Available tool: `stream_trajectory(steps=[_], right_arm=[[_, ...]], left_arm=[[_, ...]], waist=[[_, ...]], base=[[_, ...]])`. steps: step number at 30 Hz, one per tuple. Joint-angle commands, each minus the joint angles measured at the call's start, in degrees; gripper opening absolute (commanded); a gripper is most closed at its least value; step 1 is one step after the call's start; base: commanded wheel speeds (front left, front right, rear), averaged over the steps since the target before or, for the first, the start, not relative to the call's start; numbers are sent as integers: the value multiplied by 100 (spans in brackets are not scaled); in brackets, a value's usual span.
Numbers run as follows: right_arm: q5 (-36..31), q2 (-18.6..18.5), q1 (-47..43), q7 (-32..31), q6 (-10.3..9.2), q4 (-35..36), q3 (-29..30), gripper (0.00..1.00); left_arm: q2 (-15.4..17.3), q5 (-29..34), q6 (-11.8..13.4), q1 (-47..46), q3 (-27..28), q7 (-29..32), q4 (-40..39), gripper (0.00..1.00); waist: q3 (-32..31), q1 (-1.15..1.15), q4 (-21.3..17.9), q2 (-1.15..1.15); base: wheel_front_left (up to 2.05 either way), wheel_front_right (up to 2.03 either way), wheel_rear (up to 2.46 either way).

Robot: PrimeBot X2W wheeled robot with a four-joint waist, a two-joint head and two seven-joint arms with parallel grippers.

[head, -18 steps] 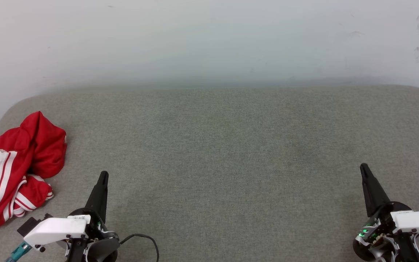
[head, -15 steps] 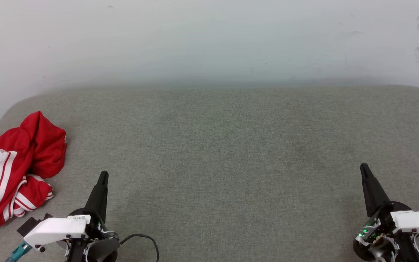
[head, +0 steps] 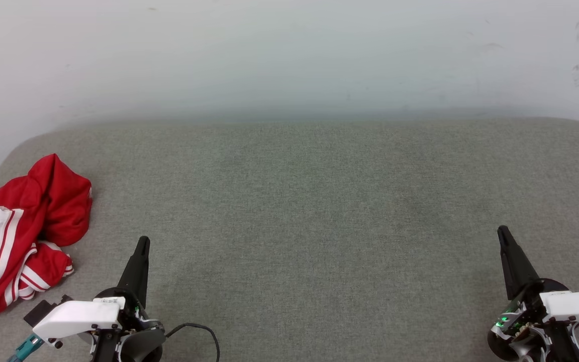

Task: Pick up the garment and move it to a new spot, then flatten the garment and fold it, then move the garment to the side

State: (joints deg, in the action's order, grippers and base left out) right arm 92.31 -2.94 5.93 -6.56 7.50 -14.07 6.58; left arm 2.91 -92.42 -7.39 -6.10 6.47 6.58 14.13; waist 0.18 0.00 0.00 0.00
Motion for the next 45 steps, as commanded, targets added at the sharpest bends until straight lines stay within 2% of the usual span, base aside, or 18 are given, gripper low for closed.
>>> stream_trajectory(steps=[1, 45], right_arm=[[21, 14, 60, 1, -2, -4, -4, 0], [21, 14, 60, 1, -2, -4, -6, 0]], left_arm=[[-6, 0, -21, -34, 13, 10, -5, 0], [-6, 0, -21, -34, 15, 9, -5, 0]], waist=[[0, 0, 0, 0], [0, 0, 0, 0]], base=[[0, 0, 0], [0, 0, 0]])
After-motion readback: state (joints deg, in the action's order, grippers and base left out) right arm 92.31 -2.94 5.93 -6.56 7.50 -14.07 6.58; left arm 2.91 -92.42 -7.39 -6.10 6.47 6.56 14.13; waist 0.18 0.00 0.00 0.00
